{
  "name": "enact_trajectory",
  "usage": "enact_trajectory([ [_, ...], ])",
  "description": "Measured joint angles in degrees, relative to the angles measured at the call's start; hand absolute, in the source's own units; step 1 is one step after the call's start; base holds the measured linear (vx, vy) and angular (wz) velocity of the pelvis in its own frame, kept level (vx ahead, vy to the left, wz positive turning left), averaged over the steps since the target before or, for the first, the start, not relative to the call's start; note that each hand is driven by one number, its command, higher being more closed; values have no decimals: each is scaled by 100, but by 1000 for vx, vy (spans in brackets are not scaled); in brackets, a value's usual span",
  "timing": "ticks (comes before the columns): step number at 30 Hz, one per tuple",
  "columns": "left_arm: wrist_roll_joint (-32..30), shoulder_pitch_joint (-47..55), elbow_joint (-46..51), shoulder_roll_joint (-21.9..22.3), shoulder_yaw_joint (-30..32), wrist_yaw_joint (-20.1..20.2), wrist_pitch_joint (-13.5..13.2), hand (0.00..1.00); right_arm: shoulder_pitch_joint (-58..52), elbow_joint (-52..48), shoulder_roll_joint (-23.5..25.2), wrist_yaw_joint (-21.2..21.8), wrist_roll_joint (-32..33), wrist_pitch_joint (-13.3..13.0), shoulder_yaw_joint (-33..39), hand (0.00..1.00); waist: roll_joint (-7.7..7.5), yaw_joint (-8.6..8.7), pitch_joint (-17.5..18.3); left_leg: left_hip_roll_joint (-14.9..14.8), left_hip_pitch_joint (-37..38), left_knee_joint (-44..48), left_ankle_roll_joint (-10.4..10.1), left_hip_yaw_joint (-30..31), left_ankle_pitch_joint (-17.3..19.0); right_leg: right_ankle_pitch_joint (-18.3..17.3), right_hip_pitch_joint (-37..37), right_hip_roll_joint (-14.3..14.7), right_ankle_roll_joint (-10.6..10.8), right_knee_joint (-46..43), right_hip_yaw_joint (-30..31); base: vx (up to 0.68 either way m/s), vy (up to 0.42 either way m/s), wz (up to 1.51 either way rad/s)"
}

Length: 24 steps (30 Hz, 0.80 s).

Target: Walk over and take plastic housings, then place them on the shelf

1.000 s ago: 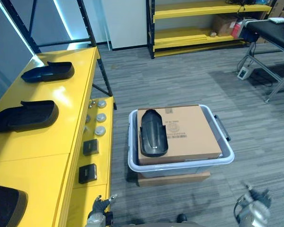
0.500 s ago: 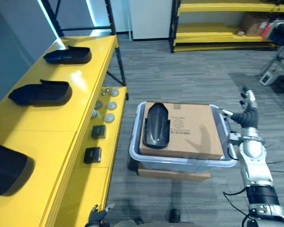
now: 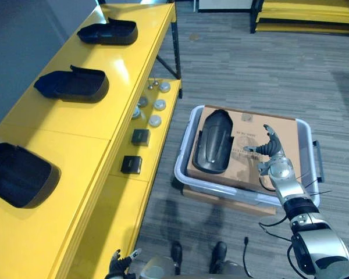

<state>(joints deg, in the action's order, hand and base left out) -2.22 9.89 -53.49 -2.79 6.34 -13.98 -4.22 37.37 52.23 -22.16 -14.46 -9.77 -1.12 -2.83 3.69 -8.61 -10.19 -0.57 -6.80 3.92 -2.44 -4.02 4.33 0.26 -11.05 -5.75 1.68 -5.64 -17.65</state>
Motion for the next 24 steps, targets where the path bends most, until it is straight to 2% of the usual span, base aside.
enact_trajectory([
  [3,29,-13,7,-9,-5,-37,-6,0,281,449,161,-102,-138,145,76,0,-25,-11,-107,53,-145,-59,-84,104,-124,81,-42,-37,-40,134,-139,-4,10,23],
  [8,44,-49,20,-12,-2,-120,-3,0,618,828,464,-324,-393,314,283,0,-49,-58,-235,93,-230,-153,-36,120,-233,261,-31,-26,-26,399,-169,-12,21,5],
  [9,44,-77,18,-18,0,-127,-1,0,654,828,481,-387,-466,371,330,100,-61,-88,-257,108,-254,-153,-14,154,-248,294,-29,-28,-22,452,-175,0,0,0],
  [15,42,-204,78,-54,-1,-151,0,0,966,1009,516,-465,-884,498,500,100,-208,-168,-446,149,-317,-165,73,221,-307,449,-18,-29,-29,607,-176,-35,23,2],
  [20,41,-219,118,-83,1,-188,2,0,1003,1016,685,-433,-884,503,493,100,-305,-183,-513,152,-317,-210,82,220,-313,560,-8,-4,-61,718,-144,-41,27,-2],
  [24,40,-229,120,-86,4,-239,24,0,1001,1062,833,-423,-882,503,480,100,-321,-178,-522,152,-268,-212,82,218,-313,586,44,-1,-61,739,-133,-8,6,-1],
])
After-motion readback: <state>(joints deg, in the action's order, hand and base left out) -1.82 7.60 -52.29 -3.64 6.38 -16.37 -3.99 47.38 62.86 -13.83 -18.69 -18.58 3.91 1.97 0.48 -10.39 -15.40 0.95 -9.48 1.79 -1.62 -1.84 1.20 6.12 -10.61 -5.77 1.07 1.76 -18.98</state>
